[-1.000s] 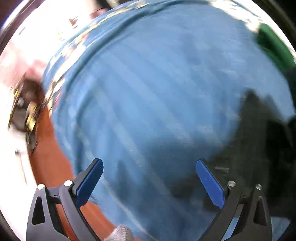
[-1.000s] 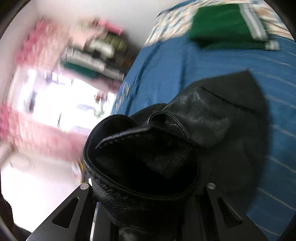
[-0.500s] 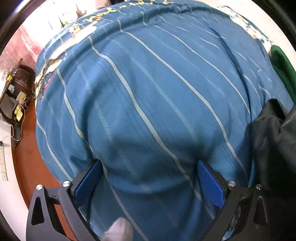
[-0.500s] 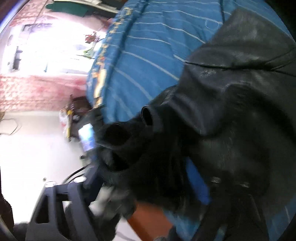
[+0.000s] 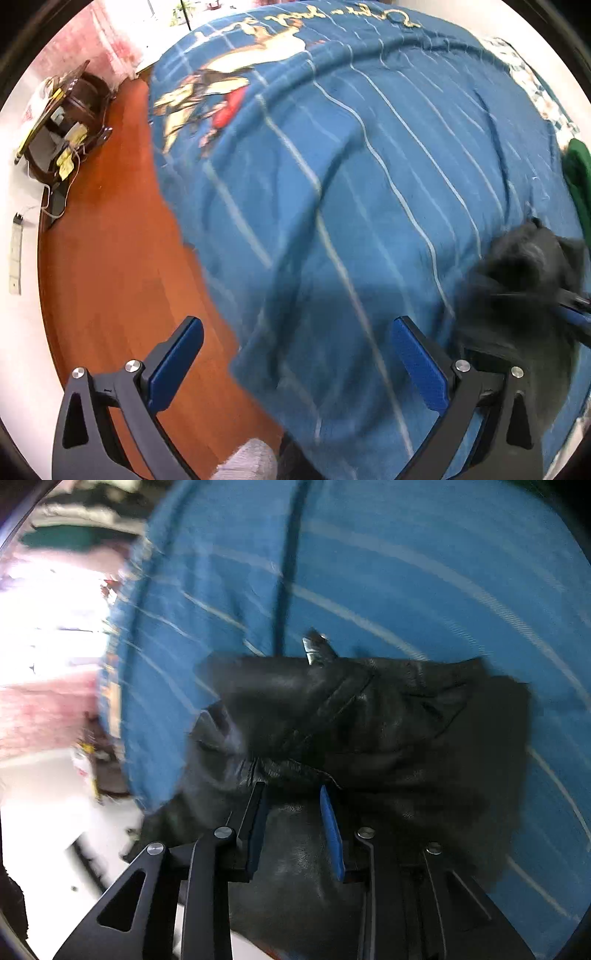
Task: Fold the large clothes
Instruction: 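Grasp the folded black jacket bundle with the right gripper and lift it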
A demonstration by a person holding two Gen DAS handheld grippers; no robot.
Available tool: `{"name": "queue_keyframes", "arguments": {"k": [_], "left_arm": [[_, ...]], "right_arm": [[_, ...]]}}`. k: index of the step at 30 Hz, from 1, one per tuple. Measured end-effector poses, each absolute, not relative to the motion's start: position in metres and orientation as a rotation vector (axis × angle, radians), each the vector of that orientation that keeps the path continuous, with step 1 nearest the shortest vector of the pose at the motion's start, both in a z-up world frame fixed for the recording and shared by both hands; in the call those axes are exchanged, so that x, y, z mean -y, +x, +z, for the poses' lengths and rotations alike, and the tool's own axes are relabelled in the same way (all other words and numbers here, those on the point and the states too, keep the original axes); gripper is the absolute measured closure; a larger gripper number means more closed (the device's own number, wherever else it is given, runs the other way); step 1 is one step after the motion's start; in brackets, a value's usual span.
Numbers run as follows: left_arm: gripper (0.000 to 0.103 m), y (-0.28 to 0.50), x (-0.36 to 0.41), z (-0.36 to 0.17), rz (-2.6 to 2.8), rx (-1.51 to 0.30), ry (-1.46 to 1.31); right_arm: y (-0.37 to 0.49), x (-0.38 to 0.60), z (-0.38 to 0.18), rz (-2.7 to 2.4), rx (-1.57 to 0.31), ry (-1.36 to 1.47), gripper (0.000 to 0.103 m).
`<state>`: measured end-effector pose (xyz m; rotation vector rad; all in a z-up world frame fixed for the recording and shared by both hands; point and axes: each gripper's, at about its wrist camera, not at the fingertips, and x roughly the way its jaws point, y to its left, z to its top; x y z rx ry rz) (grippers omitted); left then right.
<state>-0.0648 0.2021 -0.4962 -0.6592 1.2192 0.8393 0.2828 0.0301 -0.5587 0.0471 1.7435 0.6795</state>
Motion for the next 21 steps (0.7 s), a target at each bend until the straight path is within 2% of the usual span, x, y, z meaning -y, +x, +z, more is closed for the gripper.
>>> {"name": "queue_keyframes", "arguments": {"k": [4, 7, 8, 9, 11, 13, 15, 18, 21], "left_arm": [[0.0, -0.066, -0.166, -0.473, 0.804, -1.211, -0.69], [0.0, -0.044, -0.152, -0.466, 0.732, -1.19, -0.741], [0.0, -0.033, -0.144, -0.465, 0.703, -1.175, -0.757], [0.0, -0.024, -0.145, -0.467, 0.692, -1.172, -0.756], [0.0, -0.002, -0.136, -0.473, 0.672, -1.175, -0.738], [0.0, 0.013, -0.133, -0.483, 0.692, -1.189, -0.712], [0.0, 0.021, -0.131, -0.491, 0.697, -1.198, -0.71], [0.0, 0.023, -0.135, -0.501, 0.732, -1.224, -0.701], [0.0, 0.013, -0.14, -0.495, 0.748, -1.218, -0.707]], "right_arm": [[0.288, -0.044, -0.563, 0.675, -1.786, -0.022, 0.069], [0.294, -0.029, -0.536, 0.721, -1.812, 0.059, 0.069], [0.296, -0.02, -0.521, 0.724, -1.797, 0.081, 0.066], [0.298, -0.01, -0.509, 0.716, -1.775, 0.086, 0.055], [0.302, 0.007, -0.492, 0.707, -1.733, 0.113, 0.044], [0.307, 0.011, -0.495, 0.717, -1.716, 0.143, 0.044], [0.315, 0.006, -0.511, 0.666, -1.697, 0.146, 0.05], [0.319, -0.022, -0.562, 0.594, -1.712, 0.066, 0.05], [0.319, -0.036, -0.562, 0.599, -1.709, 0.014, 0.05]]}}
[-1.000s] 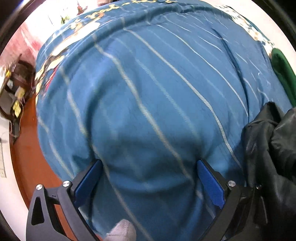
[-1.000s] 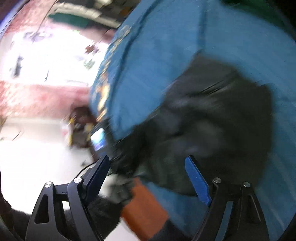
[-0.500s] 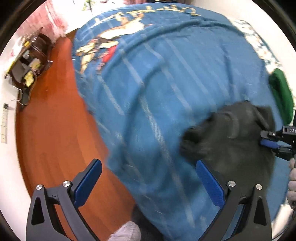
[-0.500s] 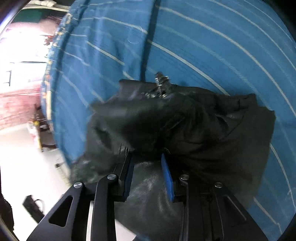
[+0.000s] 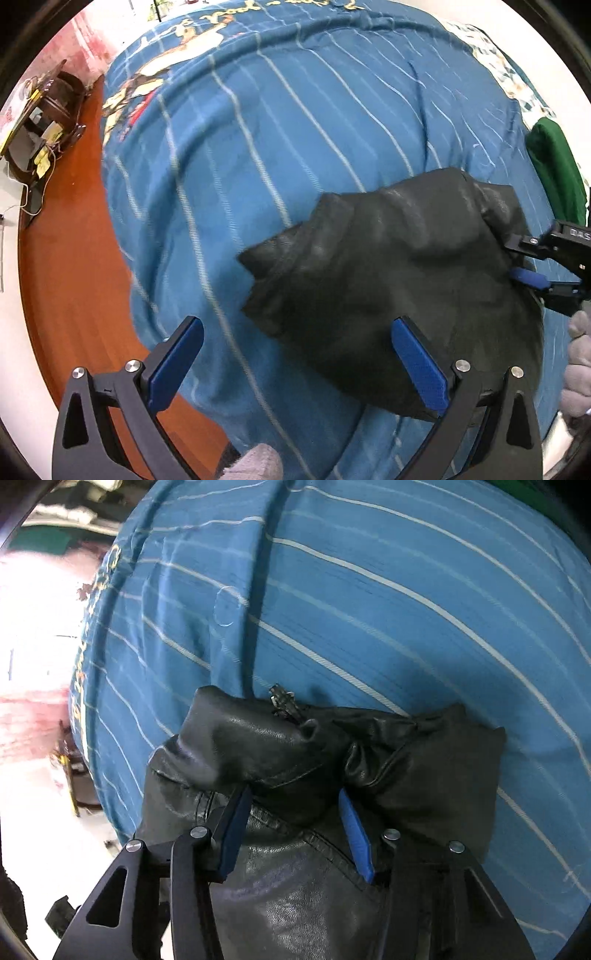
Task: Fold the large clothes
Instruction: 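Grasp the folded black jacket bundle with the right gripper and lift it, then carry the jacket bundle with the right gripper onto the green sweater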
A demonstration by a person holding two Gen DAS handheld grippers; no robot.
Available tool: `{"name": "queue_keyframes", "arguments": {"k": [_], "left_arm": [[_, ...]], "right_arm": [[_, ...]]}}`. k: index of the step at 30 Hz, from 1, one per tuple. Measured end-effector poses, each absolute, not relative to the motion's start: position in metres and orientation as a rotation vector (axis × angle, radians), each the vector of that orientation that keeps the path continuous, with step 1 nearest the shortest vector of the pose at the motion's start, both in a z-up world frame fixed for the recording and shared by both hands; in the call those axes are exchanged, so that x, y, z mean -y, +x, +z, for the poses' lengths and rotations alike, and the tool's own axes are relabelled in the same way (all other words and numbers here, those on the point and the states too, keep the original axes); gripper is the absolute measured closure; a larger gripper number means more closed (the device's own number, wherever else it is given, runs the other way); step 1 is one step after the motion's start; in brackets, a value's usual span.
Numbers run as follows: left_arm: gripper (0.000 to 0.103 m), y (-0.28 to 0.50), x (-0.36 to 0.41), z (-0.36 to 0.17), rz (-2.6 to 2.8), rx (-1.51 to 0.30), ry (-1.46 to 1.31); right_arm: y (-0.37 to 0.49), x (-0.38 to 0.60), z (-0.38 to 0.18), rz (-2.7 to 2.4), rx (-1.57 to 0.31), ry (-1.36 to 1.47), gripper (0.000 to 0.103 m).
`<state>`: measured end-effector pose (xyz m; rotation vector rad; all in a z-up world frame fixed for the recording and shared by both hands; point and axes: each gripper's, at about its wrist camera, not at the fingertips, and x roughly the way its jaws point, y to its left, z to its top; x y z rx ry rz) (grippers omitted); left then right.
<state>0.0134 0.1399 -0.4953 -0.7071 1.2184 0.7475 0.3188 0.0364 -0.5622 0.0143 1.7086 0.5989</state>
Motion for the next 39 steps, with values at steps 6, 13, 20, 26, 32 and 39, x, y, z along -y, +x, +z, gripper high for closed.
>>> {"name": "queue_keyframes", "arguments": {"k": [6, 13, 20, 26, 32, 39], "left_arm": [[0.0, -0.014, -0.141, -0.502, 0.649, -1.111, -0.978], [0.04, -0.001, -0.152, -0.528, 0.696, -0.97, -1.122], [0.078, -0.005, -0.159, -0.521, 0.677, -0.939, -1.117], [0.079, -0.005, -0.166, -0.517, 0.668, -0.965, -1.08], [0.081, 0.001, -0.169, -0.488, 0.657, -1.003, -0.975], [0.083, 0.025, -0.178, -0.424, 0.583, -0.981, -0.855]], "right_arm": [[0.314, 0.035, -0.514, 0.769, -1.597, 0.25, 0.04], [0.297, 0.134, -0.549, 0.718, -1.64, 0.343, 0.034], [0.291, 0.123, -0.637, 0.92, -1.754, 0.771, 0.026], [0.3, 0.072, -0.649, 1.026, -1.751, 0.702, 0.025], [0.294, 0.064, -0.617, 1.024, -1.699, 0.733, 0.053], [0.291, 0.063, -0.572, 1.007, -1.663, 0.879, 0.058]]}}
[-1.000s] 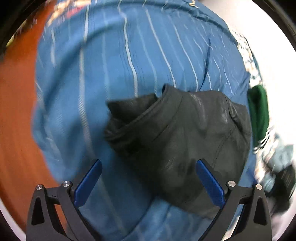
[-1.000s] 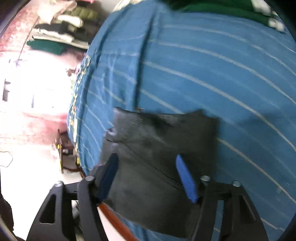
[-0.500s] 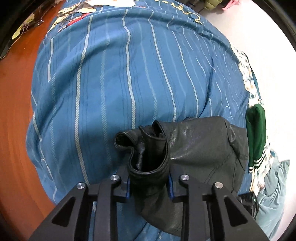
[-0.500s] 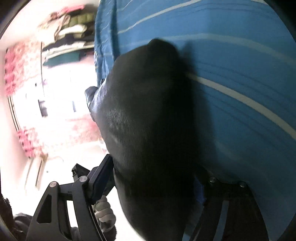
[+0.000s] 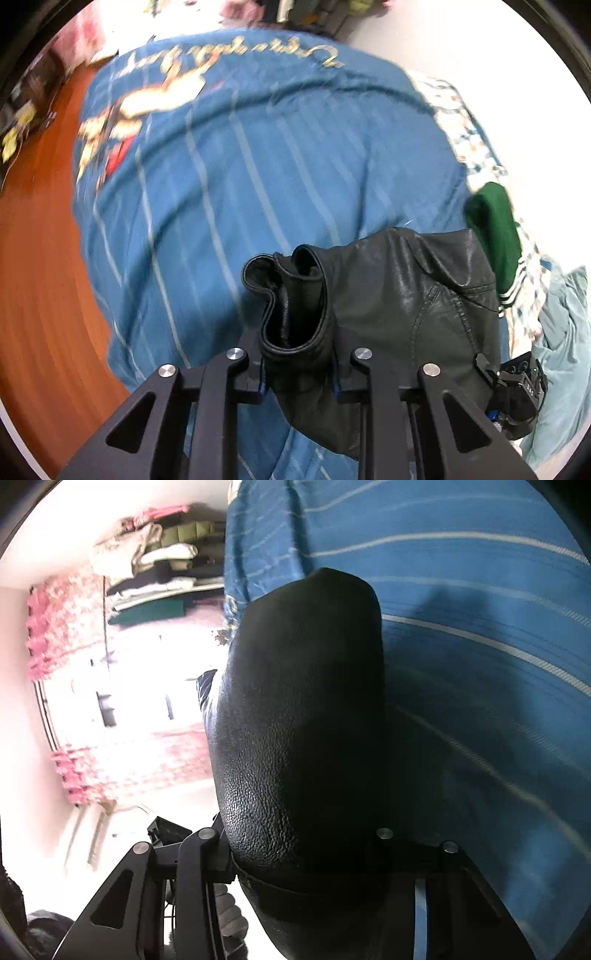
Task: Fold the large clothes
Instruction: 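Carry the jacket bundle with the right gripper onto the green sweater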
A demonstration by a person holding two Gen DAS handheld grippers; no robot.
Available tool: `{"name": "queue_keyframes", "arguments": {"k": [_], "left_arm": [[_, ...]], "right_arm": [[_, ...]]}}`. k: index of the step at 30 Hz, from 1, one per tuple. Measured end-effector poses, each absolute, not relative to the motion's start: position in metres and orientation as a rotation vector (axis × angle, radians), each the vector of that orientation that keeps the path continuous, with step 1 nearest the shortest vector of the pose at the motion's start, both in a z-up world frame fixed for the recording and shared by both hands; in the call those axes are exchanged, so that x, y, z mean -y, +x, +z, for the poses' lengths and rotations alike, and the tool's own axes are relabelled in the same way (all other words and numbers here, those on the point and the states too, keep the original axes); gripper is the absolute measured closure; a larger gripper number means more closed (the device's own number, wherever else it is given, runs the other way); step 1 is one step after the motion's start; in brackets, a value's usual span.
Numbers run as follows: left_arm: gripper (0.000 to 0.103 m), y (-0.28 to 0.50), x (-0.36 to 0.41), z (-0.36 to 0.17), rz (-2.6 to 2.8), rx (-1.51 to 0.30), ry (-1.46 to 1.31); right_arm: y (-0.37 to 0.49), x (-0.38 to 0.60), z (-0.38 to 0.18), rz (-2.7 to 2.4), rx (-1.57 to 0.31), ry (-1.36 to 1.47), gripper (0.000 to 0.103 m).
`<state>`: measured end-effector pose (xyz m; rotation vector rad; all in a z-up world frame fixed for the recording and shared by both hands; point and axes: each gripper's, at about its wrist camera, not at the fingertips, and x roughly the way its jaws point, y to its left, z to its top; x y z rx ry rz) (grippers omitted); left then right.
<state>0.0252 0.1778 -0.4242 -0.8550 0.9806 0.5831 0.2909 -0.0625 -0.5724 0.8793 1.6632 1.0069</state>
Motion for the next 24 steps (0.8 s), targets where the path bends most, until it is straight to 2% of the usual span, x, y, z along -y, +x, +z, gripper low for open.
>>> {"name": "queue_keyframes", "arguments": {"k": [8, 17, 24], "left_arm": [[0.083, 0.123, -0.201, -0.361, 0.376, -0.946, -0.762], [0.083, 0.352, -0.18, -0.304, 0.032, -0.85, -0.654], [0.083, 0.501, -0.145, -0.331, -0.065, -0.815, -0.669]], "right_arm": [[0.341, 0.071, -0.496, 0.955, -1.524, 1.004, 0.058], [0.481, 0.121, -0.424, 0.806, -1.234, 1.109, 0.058], [0.638, 0.163, -0.432, 0.798, -1.157, 1.104, 0.059]]}}
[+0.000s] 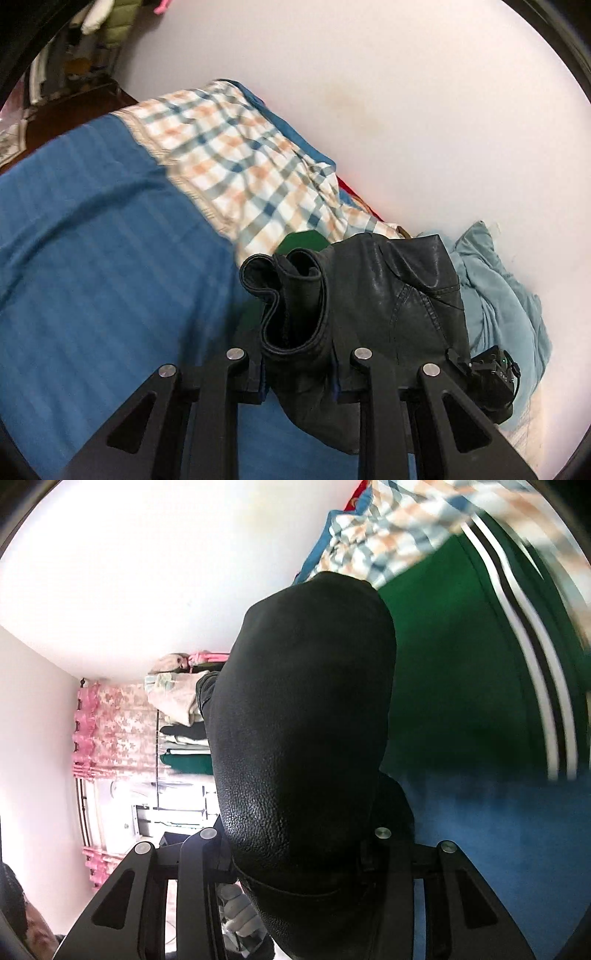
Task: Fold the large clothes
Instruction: 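Carry the jacket bundle with the right gripper onto the green sweater, then open the right gripper and withdraw both tools from the stacked clothes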
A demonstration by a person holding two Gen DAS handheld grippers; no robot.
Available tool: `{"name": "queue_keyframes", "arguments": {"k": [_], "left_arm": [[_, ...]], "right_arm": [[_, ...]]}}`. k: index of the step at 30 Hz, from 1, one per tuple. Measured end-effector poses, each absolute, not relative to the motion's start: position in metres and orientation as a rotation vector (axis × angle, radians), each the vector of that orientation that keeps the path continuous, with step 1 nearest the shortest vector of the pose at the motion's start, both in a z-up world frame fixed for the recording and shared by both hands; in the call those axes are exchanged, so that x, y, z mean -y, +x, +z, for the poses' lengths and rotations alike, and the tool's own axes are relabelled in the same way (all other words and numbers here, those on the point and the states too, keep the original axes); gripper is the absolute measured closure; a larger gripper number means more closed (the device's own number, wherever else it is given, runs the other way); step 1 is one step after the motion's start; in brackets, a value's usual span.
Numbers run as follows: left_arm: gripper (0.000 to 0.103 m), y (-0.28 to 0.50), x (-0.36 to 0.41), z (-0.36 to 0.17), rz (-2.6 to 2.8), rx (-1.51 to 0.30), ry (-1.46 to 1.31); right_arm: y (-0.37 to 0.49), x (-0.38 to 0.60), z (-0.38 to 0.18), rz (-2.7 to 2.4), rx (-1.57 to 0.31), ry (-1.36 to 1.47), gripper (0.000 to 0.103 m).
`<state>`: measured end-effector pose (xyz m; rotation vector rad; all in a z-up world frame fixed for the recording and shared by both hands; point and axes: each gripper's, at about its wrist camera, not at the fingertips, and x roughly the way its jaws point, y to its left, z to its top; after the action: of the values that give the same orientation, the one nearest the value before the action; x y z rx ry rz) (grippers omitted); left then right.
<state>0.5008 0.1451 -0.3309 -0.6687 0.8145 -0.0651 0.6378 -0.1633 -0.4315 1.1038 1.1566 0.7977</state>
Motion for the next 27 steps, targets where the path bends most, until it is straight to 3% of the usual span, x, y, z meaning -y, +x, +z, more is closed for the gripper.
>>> {"name": "queue_keyframes", "arguments": {"k": [6, 10, 14, 19, 20, 21, 22, 23, 24, 27], "left_arm": [[0.083, 0.588, -0.121, -0.415, -0.083, -0.876, -0.651], [0.083, 0.606, -0.106, -0.465, -0.09, -0.934, -0.591], [0.077, 0.603, -0.108, -0.474, -0.114, -0.959, -0.581], [0.075, 0.603, -0.106, -0.456, -0.078, -1.01, -0.517], [0.071, 0.605, -0.102, -0.451, -0.061, -1.018, -0.468], [0.054, 0.606, -0.099, -0.45, -0.042, -1.025, -0.425], [0.04, 0.605, -0.094, -0.444, -0.005, -1.029, -0.355], [0.014, 0.602, -0.086, -0.436, 0.033, -1.025, -0.271], [0.009, 0.599, -0.084, -0.431, 0.046, -1.011, -0.232], [0.009, 0.591, -0.077, -0.417, 0.078, -1.0, -0.12]], "right_arm": [[0.743, 0.202, -0.524, 0.793, -1.269, 1.135, 0.058], [0.768, 0.215, -0.577, 0.746, -1.336, 1.107, 0.058], [0.764, 0.222, -0.579, 0.749, -1.311, 1.056, 0.054], [0.752, 0.215, -0.54, 0.57, -1.373, 0.855, 0.033], [0.749, 0.211, -0.531, 0.526, -1.379, 0.798, 0.028], [0.742, 0.204, -0.516, 0.455, -1.372, 0.701, 0.017], [0.737, 0.196, -0.507, 0.399, -1.364, 0.615, 0.014], [0.728, 0.186, -0.495, 0.321, -1.359, 0.482, 0.014], [0.72, 0.177, -0.487, 0.263, -1.345, 0.392, 0.014], [0.684, 0.15, -0.462, 0.089, -1.299, 0.179, 0.013]]}}
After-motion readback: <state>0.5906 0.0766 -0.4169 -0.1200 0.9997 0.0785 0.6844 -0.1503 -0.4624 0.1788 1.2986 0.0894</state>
